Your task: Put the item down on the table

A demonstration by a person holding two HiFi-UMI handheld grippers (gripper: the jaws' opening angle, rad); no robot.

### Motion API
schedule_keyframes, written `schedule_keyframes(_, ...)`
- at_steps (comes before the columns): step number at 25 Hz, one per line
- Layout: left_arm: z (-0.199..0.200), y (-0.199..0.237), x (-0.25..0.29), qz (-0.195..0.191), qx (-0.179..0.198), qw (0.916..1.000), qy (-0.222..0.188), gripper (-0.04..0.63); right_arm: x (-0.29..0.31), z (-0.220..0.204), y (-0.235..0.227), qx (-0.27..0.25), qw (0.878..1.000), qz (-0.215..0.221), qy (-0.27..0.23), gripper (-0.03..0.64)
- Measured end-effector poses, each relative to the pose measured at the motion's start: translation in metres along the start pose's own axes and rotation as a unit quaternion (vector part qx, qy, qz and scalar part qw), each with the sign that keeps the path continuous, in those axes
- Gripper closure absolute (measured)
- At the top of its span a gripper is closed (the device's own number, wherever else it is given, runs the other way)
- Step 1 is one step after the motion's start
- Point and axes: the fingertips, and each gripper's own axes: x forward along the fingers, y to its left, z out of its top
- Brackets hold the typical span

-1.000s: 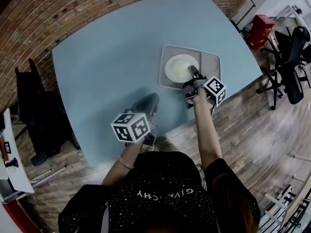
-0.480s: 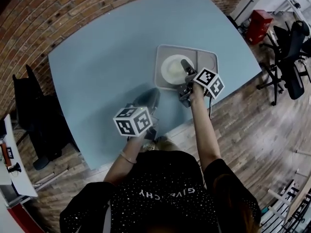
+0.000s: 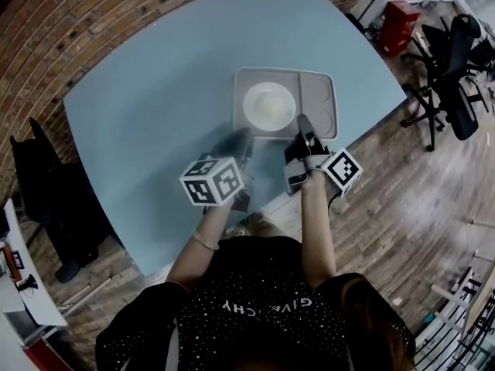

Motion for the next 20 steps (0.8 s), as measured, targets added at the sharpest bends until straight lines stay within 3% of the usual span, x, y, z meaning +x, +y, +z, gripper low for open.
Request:
schedule_keyframes(2,0.002,-0.001,0.002,-0.001,0.004,1.0,0.0,0.584,-0.01,-0.003,0.001,0.126,0.991,0.051,-0.018,0.606)
schedule_keyframes(3,0.002,-0.001,0.002,-0.001,0.004,1.0,-0.001,0.584,-0.013,-0.006,0.002,0.147,0.987,0.064,-0.016,0.606)
schedule_keyframes(7,0.002,-0.002,0.0,0.001,0.0,1.0,-0.005,0.584,-0.018,-0.013,0.003,0.114,0.992,0.054,-0.003,0.606)
schedule_keyframes(10,-0.001,-0.003,-0.004,0.0,-0.002,1.0,-0.004,0.584,-0.022,-0.01,0.001,0.127,0.991,0.05,-0.013,0.606)
schedule_keyframes(20,-0.003,-0.005,-0.009,0.002,-0.007,1.0,-0.005,0.584,-0.026,-0.012,-0.005,0.104,0.994,0.024,-0.002,0.606)
